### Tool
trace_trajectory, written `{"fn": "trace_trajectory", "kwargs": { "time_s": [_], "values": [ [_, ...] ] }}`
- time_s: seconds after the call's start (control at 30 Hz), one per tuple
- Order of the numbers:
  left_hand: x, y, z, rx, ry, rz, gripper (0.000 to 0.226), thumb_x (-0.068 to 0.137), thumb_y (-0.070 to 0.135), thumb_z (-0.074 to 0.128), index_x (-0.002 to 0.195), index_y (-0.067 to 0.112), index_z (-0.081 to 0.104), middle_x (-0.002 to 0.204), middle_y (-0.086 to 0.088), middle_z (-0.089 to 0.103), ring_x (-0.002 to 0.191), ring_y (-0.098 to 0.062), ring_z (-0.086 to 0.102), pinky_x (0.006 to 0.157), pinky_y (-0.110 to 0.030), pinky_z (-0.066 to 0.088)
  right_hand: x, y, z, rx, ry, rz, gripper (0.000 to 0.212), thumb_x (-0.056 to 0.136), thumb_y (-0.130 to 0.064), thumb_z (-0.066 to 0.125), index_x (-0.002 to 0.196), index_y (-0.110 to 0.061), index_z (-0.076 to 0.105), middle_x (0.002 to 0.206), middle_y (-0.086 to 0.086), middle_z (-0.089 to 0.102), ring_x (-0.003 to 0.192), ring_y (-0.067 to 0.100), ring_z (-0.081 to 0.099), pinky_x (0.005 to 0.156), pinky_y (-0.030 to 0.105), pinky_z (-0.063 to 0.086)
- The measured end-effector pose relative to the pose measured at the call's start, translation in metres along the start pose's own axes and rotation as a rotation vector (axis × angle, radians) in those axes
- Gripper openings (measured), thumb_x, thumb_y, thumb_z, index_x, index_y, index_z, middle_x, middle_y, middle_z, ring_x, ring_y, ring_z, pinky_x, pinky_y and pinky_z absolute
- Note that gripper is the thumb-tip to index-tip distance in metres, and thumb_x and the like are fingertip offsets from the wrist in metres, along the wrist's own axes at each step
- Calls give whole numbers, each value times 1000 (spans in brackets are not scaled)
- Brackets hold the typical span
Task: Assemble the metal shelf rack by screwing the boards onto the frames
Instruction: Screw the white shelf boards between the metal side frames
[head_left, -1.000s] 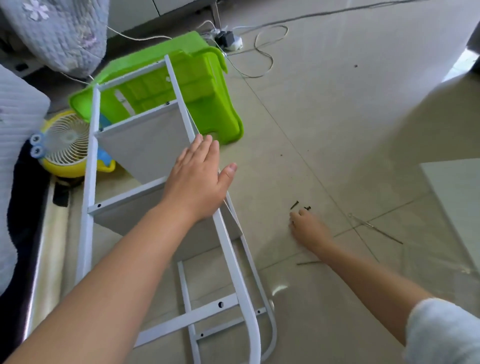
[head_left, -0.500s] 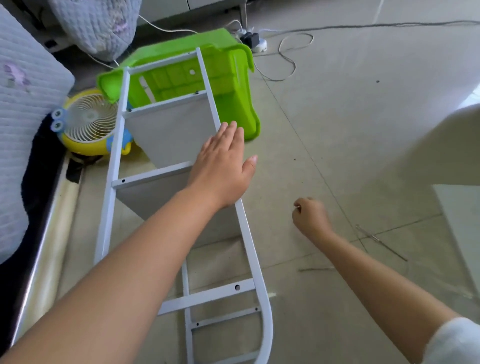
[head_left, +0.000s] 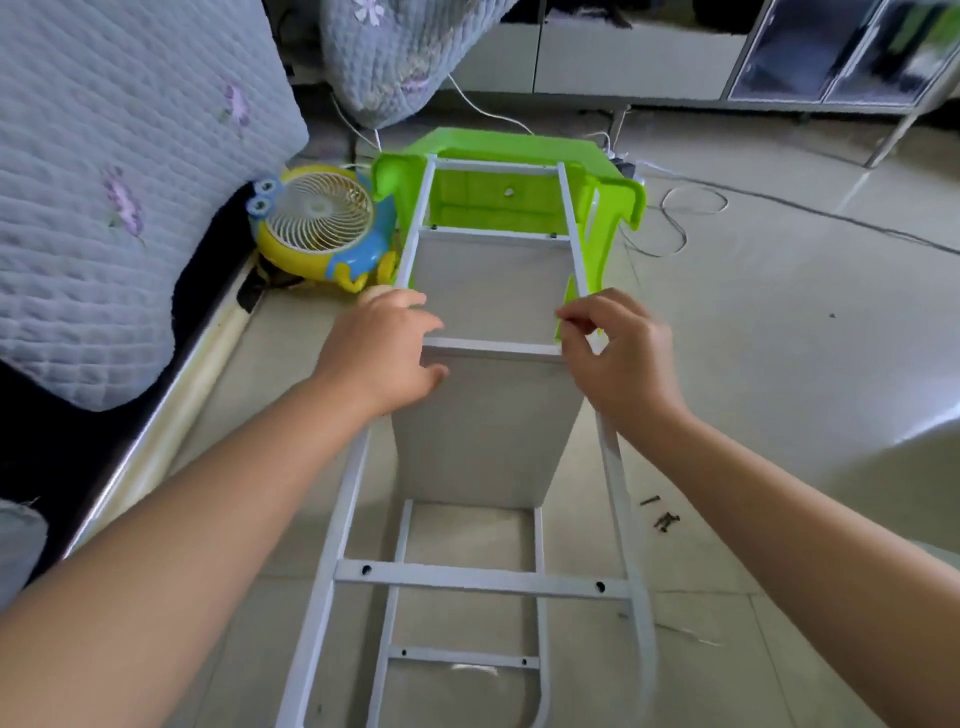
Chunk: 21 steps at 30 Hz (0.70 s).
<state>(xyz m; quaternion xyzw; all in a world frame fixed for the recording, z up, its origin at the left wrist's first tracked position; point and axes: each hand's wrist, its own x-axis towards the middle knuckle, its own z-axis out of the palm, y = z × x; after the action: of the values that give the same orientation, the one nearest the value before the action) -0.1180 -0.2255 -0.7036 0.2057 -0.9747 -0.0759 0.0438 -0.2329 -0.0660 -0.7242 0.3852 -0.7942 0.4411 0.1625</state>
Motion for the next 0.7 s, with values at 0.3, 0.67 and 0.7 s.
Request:
{"fn": "trace_trajectory", "kwargs": {
  "time_s": [0.3,0.67,0.7],
  "values": [
    [7,-24,-2,-20,4,-10,29,89,23,55,116,22,65,147,-3,30,137,-22,21,106,-31,32,18,-35,31,50,-170,67,14,81,1,59,88,-1,71,80,4,61,66,7,54,64,1,36],
    [8,-34,12,-88,8,111,32,91,18,48,120,9,59,152,-1,26,140,-16,20,106,-30,32,12,-53,56,114,-202,120,13,80,1,61,87,-5,71,75,-3,60,64,-1,57,64,0,37],
    [5,-36,11,-135,3,82,34,91,21,48,121,9,58,150,-2,30,138,-17,26,105,-30,33,11,-54,58,122,-205,112,13,80,1,62,86,-5,71,75,-5,59,62,-7,56,63,-2,37]
  ]
}}
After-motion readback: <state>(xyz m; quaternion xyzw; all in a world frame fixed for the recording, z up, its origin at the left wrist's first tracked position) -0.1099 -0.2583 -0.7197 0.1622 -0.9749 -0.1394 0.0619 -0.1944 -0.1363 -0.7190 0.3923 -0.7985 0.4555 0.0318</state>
